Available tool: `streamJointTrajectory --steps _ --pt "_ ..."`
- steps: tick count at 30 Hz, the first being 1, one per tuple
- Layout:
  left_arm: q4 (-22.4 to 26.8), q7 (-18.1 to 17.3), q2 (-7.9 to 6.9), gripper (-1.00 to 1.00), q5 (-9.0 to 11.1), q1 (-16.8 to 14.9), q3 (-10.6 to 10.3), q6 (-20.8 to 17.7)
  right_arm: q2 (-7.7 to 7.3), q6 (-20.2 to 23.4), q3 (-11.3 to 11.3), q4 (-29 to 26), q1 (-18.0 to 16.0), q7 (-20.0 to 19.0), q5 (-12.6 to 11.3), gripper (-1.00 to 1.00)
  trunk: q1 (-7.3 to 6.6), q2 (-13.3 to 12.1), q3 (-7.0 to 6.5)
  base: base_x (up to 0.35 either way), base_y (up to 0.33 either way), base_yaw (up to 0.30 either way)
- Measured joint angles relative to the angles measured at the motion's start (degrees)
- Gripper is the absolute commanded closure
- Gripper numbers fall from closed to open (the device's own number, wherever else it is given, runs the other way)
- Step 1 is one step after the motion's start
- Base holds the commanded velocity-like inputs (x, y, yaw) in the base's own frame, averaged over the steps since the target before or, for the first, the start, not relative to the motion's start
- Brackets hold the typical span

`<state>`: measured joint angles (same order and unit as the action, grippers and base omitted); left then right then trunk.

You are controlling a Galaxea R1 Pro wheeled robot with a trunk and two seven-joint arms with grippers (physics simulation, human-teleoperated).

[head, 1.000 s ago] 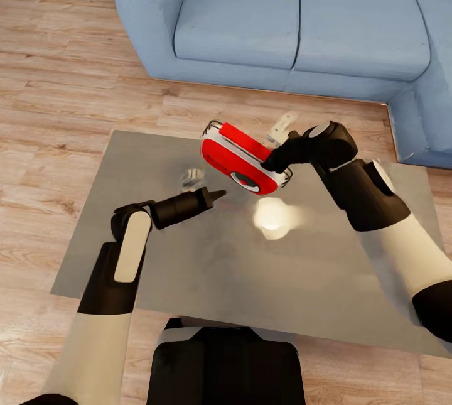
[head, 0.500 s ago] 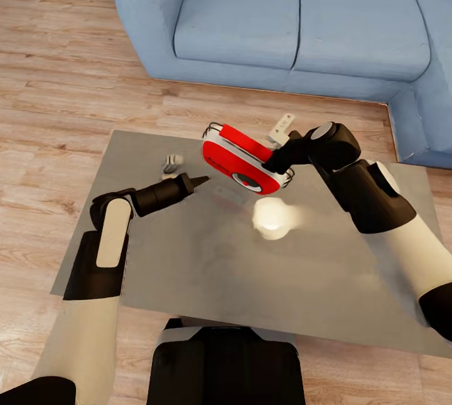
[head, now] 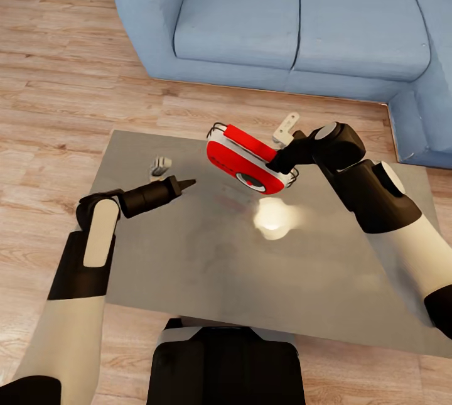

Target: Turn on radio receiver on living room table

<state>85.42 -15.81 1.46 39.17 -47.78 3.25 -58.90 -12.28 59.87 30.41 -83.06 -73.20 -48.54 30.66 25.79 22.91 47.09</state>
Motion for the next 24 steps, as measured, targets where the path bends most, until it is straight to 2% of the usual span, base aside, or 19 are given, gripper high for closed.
streamJointTrajectory --steps 5,11,13,24 --pt "-3.69 -0.02 0.52 1.0 0.15 -0.3 0.0 0.8 0.05 -0.02 0.09 0.0 0.0 0.0 0.04 1.0 0.0 0.0 0.0 0.0 0.0 0.0" --pt "-8.83 -0.1 3.54 1.0 -0.26 -1.9 -0.07 4.25 0.05 0.02 0.11 -0.01 0.0 -0.4 -0.12 1.0 0.0 0.0 0.0 0.0 0.0 0.0" --pt "-9.68 -0.09 4.0 1.0 -0.23 -2.07 -0.08 5.66 0.05 -0.01 0.12 0.0 0.0 -0.57 -0.06 1.0 0.0 0.0 0.0 0.0 0.0 0.0" --pt "-12.63 -0.09 5.16 1.0 -0.44 -3.22 -0.43 7.56 -0.03 -0.01 0.2 -0.02 0.0 -0.85 -0.08 1.0 0.0 0.0 0.0 0.0 0.0 0.0"
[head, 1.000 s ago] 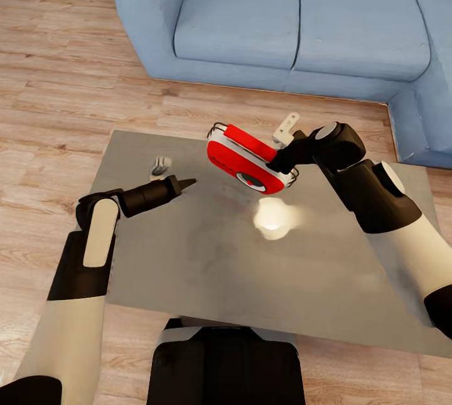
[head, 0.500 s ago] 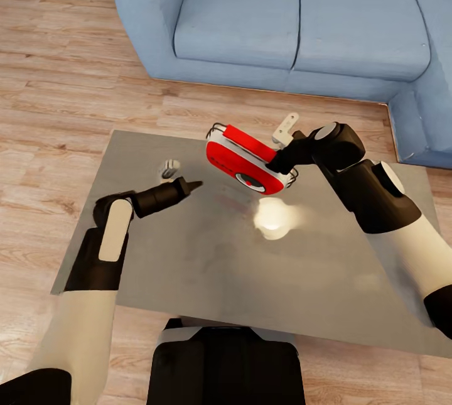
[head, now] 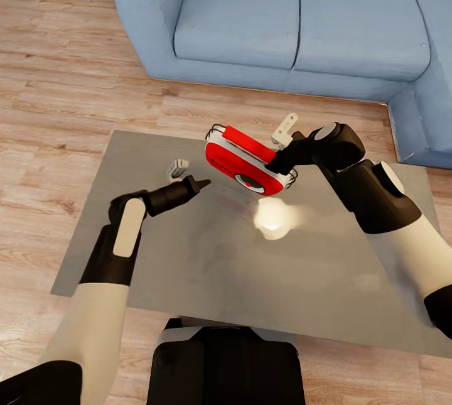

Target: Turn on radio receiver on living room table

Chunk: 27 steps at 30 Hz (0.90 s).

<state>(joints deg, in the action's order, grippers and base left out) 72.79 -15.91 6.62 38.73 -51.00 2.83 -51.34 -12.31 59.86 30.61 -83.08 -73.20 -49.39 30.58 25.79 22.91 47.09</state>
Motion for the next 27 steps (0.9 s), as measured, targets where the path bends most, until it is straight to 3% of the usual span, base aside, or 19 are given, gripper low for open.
streamJointTrajectory --steps 11,27 --pt "-6.92 -0.4 0.5 1.0 -0.03 -1.68 -0.11 5.76 -0.01 -0.01 0.02 -0.07 0.0 -0.03 0.02 1.0 0.0 0.0 0.0 0.0 0.0 0.0" --pt "-9.57 -0.51 2.3 1.0 -0.15 -1.82 -0.35 6.54 -0.01 -0.02 0.04 -0.06 0.0 -0.03 0.04 1.0 0.0 0.0 0.0 0.0 0.0 0.0"
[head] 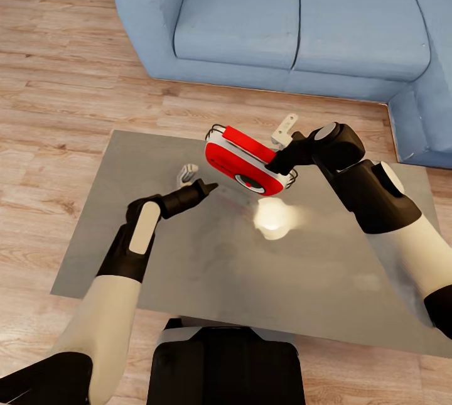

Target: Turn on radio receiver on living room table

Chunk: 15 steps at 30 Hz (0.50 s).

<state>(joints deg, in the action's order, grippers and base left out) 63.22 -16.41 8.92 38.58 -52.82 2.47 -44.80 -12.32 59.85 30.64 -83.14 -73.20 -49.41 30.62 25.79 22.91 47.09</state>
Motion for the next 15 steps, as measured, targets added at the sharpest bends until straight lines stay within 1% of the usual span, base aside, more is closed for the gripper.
streamJointTrajectory --steps 4,7,8,9,10,12,15 --pt "-0.47 -0.02 0.08 1.0 0.02 0.0 -0.01 0.33 0.0 0.0 0.05 -0.01 0.0 -0.23 0.02 1.0 0.0 0.0 0.0 0.0 0.0 0.0" --pt "-1.69 -0.02 0.29 1.0 0.21 -0.66 -0.01 3.26 0.0 0.1 0.01 -0.01 0.0 -1.39 -0.24 1.0 0.0 0.0 0.0 0.0 0.0 0.0" --pt "-3.22 -0.02 0.38 1.0 0.27 -1.95 -0.22 3.98 0.0 0.11 0.0 -0.01 0.0 -1.65 -0.28 1.0 0.0 0.0 0.0 0.0 0.0 0.0" --pt "-3.87 -0.04 0.52 1.0 0.27 -2.46 -0.65 4.22 0.0 0.05 -0.01 -0.01 0.0 -1.73 -0.15 1.0 0.0 0.0 0.0 0.0 0.0 0.0" --pt "-4.11 -0.05 0.6 1.0 0.28 -2.65 -0.93 4.31 0.0 -0.04 -0.02 -0.01 0.0 -1.75 0.06 1.0 0.0 0.0 0.0 0.0 0.0 0.0" --pt "-4.83 -0.06 0.87 1.0 0.52 -3.2 -2.32 4.54 0.0 -0.03 -0.02 -0.01 0.0 -1.82 0.05 1.0 0.0 0.0 0.0 0.0 0.0 0.0" --pt "-5.05 -0.08 0.97 1.0 0.59 -3.34 -2.8 4.6 0.0 -0.02 -0.02 -0.01 0.0 -1.84 0.01 1.0 0.0 0.0 0.0 0.0 0.0 0.0"
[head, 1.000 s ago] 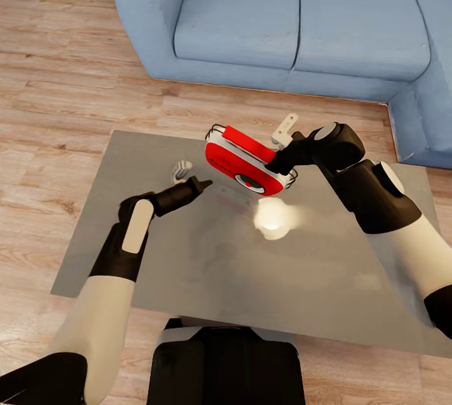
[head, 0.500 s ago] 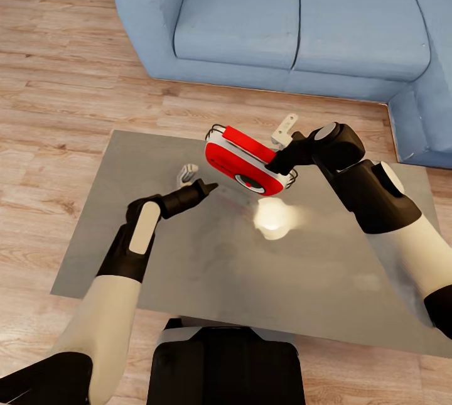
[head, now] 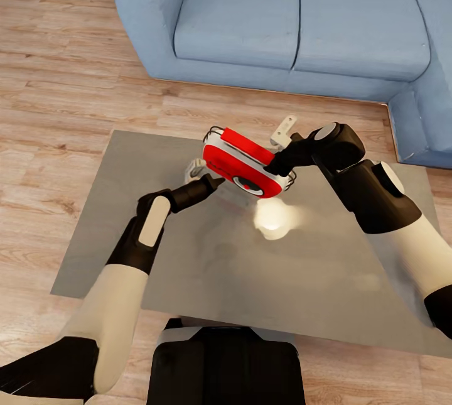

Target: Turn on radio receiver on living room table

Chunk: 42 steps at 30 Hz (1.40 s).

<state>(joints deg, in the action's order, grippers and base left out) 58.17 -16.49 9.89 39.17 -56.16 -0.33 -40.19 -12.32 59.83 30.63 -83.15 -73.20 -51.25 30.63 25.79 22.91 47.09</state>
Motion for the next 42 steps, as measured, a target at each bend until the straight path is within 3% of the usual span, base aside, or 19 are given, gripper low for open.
streamJointTrajectory --steps 10,14,19,26,42 --pt "-1.13 -0.03 0.04 1.0 -0.16 -0.08 -0.46 0.12 0.0 -0.01 -0.14 0.0 0.0 -0.01 0.1 1.0 0.0 0.0 0.0 0.0 0.0 0.0" --pt "-4.39 -0.22 0.04 1.0 -0.27 -0.09 -0.53 3.53 0.0 -0.01 -0.24 0.0 0.0 -0.01 0.11 1.0 0.0 0.0 0.0 0.0 0.0 0.0" --pt "-5.35 -0.29 0.05 1.0 -0.2 -0.06 -0.57 4.75 0.0 0.0 -0.26 0.0 0.0 -0.01 0.1 1.0 0.0 0.0 0.0 0.0 0.0 0.0" --pt "-5.52 -0.29 0.1 1.0 0.15 -0.08 -3.54 5.22 0.06 0.01 -0.26 -0.08 0.0 -0.01 0.17 1.0 0.0 0.0 0.0 0.0 0.0 0.0" --pt "-6.07 -0.29 0.1 1.0 0.3 -0.09 -4.5 5.45 0.28 0.02 -0.18 -0.04 0.0 -0.01 0.21 1.0 0.0 0.0 0.0 0.0 0.0 0.0"
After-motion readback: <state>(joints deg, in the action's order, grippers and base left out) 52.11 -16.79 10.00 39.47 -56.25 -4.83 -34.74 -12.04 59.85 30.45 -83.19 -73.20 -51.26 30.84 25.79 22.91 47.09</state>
